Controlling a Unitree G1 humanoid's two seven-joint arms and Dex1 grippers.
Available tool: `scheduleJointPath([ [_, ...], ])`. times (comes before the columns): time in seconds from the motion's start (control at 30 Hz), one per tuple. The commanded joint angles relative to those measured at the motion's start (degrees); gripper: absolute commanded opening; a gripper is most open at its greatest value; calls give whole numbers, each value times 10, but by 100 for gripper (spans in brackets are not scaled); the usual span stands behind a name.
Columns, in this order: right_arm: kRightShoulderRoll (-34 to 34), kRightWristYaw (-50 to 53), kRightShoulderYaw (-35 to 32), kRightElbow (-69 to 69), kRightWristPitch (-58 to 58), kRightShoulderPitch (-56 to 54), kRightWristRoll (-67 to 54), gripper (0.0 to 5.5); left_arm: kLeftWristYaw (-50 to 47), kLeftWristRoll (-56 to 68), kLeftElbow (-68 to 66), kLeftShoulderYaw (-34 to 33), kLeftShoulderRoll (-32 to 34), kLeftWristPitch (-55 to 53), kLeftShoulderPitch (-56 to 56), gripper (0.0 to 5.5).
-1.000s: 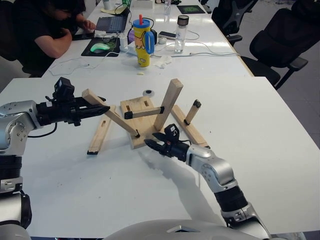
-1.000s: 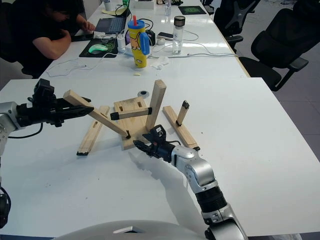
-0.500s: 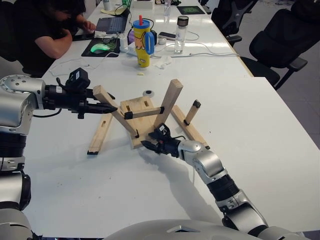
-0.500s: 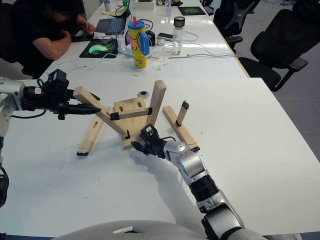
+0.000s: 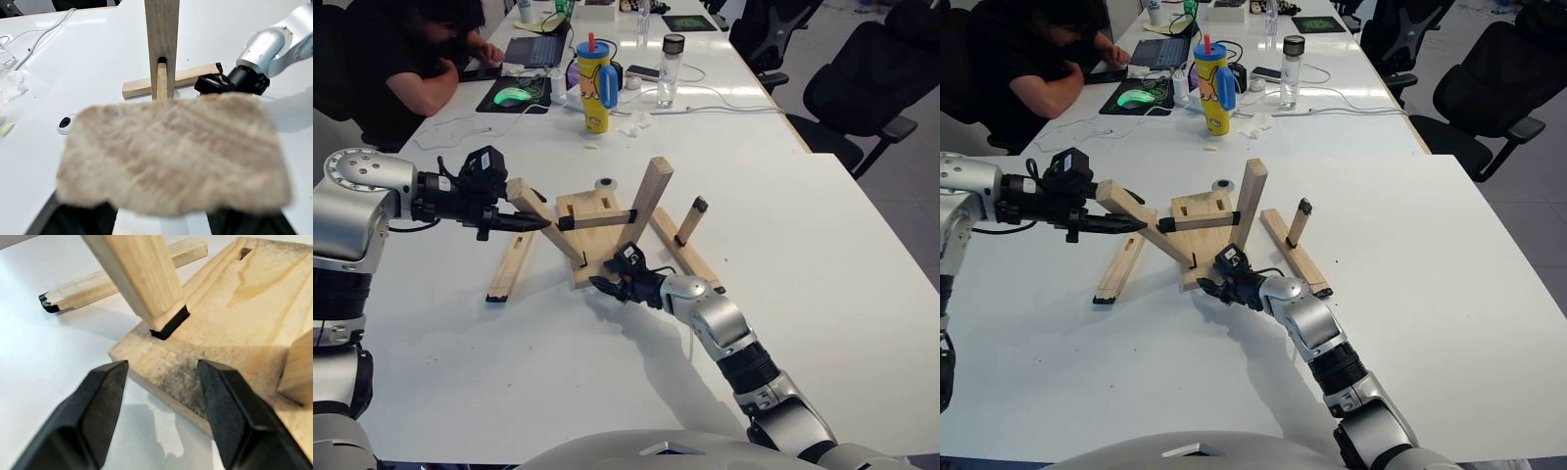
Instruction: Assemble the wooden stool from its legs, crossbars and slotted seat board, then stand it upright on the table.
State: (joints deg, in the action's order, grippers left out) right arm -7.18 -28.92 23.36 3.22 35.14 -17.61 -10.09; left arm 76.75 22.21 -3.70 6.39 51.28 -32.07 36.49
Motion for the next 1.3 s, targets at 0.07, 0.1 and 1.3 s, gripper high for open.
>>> scheduleJointPath([
  [0.07, -16, -13, 26, 54, 54, 36, 16, 263, 1, -26, -82, 57, -56, -7, -30, 206],
  [0.1, -18, -15, 29, 56, 53, 35, 19, 263, -1, -27, -90, 56, -57, -5, -32, 206],
  [1.3, 68, 158, 19, -24, -63, -67, 117, 3, -31, -42, -69, 101, -72, -1, -45, 206],
])
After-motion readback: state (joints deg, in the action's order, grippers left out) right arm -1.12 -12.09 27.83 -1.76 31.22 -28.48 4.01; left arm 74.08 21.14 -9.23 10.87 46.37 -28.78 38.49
